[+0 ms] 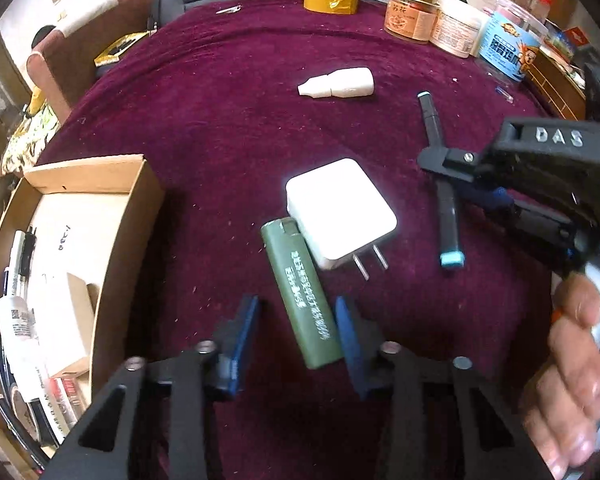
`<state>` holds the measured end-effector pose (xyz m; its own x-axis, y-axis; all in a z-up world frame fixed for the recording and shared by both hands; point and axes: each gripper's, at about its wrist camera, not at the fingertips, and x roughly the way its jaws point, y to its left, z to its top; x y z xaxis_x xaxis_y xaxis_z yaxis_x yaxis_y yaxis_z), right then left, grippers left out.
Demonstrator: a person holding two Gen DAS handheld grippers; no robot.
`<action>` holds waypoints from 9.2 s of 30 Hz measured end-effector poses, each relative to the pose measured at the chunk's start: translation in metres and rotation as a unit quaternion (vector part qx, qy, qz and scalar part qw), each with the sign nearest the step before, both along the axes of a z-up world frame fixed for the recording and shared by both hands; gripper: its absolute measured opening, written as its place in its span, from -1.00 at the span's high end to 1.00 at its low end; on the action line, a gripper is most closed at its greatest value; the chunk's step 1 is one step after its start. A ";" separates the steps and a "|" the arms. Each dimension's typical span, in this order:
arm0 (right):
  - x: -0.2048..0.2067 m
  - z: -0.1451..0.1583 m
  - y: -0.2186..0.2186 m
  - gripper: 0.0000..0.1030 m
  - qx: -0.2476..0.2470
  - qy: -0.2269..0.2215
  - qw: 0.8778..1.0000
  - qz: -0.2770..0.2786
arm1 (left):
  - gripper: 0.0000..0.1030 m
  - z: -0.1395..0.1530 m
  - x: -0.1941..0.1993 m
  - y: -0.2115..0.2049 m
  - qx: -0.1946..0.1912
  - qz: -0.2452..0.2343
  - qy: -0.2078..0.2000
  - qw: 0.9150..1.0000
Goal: Organize rigid objects
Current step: 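Grasp the blue-capped black marker with the right tool while the left tool grasps the green battery, then carry the blue-capped marker and green battery into the tray and open both tools, then withdraw both tools from the tray toward the white bottle and charger, then grasp the orange-capped white bottle with the right tool while the left tool grasps the white charger, then carry the orange-capped bottle and white charger into the tray and open both tools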
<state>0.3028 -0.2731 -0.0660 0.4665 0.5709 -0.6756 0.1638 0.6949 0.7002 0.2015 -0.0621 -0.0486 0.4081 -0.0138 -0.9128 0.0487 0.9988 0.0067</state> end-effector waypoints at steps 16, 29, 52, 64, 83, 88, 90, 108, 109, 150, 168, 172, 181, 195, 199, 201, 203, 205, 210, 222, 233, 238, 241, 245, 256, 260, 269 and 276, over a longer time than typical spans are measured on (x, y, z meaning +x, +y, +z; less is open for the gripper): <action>0.002 -0.005 0.018 0.73 -0.008 0.007 1.000 0.020 | 0.58 0.004 -0.066 0.009 0.045 -0.017 -0.029 0.998; 0.001 -0.008 0.024 0.73 -0.016 -0.001 0.999 0.030 | 0.54 0.002 -0.074 0.003 0.055 -0.007 -0.053 0.997; -0.006 0.007 0.029 0.72 0.006 -0.042 0.998 0.056 | 0.57 0.047 -0.107 0.027 0.035 0.023 -0.129 0.991; -0.071 0.058 0.132 0.72 0.023 -0.188 0.936 0.298 | 0.57 0.071 -0.137 0.133 -0.020 0.117 -0.128 0.985; -0.160 0.058 0.284 0.71 -0.110 -0.196 0.874 0.431 | 0.57 0.036 -0.152 0.257 -0.058 0.234 -0.084 0.967; -0.168 0.048 0.287 0.71 -0.144 -0.192 0.873 0.424 | 0.57 0.027 -0.145 0.255 -0.053 0.231 -0.071 0.969; -0.167 0.046 0.289 0.71 -0.142 -0.191 0.874 0.424 | 0.57 0.025 -0.145 0.251 -0.035 0.230 -0.071 0.970; -0.181 0.068 0.237 0.04 -0.092 -0.225 0.901 0.360 | -0.44 0.045 -0.159 0.228 0.054 0.239 -0.127 0.961; -0.183 0.067 0.229 0.04 -0.092 -0.224 0.905 0.349 | -0.46 0.047 -0.160 0.223 0.062 0.236 -0.130 0.961; -0.159 0.063 -0.024 -0.17 -0.220 -0.149 0.964 0.026 | -0.46 0.058 -0.143 0.064 0.037 0.065 -0.132 0.988; -0.187 0.087 0.019 -0.17 -0.187 -0.225 0.951 0.098 | -0.46 0.059 -0.150 0.071 0.063 0.086 -0.147 0.983; -0.192 0.097 0.031 -0.17 -0.189 -0.236 0.947 0.109 | -0.46 0.058 -0.153 0.075 0.060 0.085 -0.143 0.984; -0.169 0.077 -0.014 -0.17 -0.225 -0.182 0.957 0.026 | -0.46 0.059 -0.149 0.070 0.055 0.071 -0.141 0.986; -0.118 0.025 -0.065 -0.17 -0.248 -0.092 0.963 -0.056 | -0.46 0.055 -0.073 0.038 0.016 -0.006 -0.092 0.996; -0.112 0.018 -0.060 0.27 -0.280 -0.085 0.955 -0.055 | -0.46 0.040 -0.028 0.030 -0.003 -0.001 -0.033 0.999; -0.112 0.017 -0.057 0.49 -0.283 -0.087 0.954 -0.044 | -0.46 0.039 -0.009 0.025 -0.018 0.006 -0.019 1.000; -0.113 0.016 -0.054 0.49 -0.289 -0.088 0.952 -0.041 | -0.46 0.041 0.005 0.014 -0.012 0.005 -0.018 1.000; -0.113 0.016 -0.049 0.49 -0.296 -0.093 0.950 -0.032 | -0.46 0.043 0.021 0.004 -0.013 0.005 -0.016 1.000; -0.113 0.016 -0.043 0.49 -0.298 -0.099 0.949 -0.018 | -0.46 0.034 0.057 -0.014 0.004 0.023 0.005 1.000; -0.114 0.016 -0.041 0.49 -0.296 -0.100 0.950 -0.017 | -0.48 -0.001 0.081 -0.029 0.029 0.038 0.054 0.997; -0.116 0.017 -0.032 0.49 -0.243 -0.119 0.962 0.032 | 0.05 0.003 0.036 -0.001 -0.003 0.018 0.046 0.999; -0.122 0.021 -0.012 0.49 -0.230 -0.143 0.959 0.080 | 0.05 0.017 -0.024 0.025 -0.061 0.000 0.025 0.998; -0.126 0.023 -0.002 0.49 -0.221 -0.156 0.957 0.105 | 0.05 0.025 -0.060 0.047 -0.084 0.007 0.012 0.996; -0.133 0.027 0.014 0.49 -0.206 -0.171 0.954 0.138 | 0.05 0.041 -0.101 0.090 -0.108 0.035 -0.007 0.994; -0.165 0.081 0.132 0.48 -0.127 -0.235 0.931 0.249 | 0.06 0.078 -0.136 0.212 -0.130 0.144 -0.066 0.979; -0.135 0.092 0.178 0.48 -0.130 -0.225 0.926 0.273 | 0.06 0.087 -0.103 0.229 -0.110 0.146 -0.079 0.980; -0.045 0.063 0.259 0.48 -0.158 -0.194 0.924 0.288 | 0.06 0.071 0.025 0.250 -0.101 0.118 -0.036 0.987; -0.041 0.039 0.276 0.48 -0.228 -0.204 0.907 0.288 | 0.05 0.026 0.068 0.244 -0.083 0.122 0.029 0.989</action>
<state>0.2619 0.0028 -0.0268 0.4437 0.5036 -0.7413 -0.5275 0.8155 0.2382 0.2699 0.1824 -0.0229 0.3639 -0.0724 -0.9286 -0.1993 0.9678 -0.1536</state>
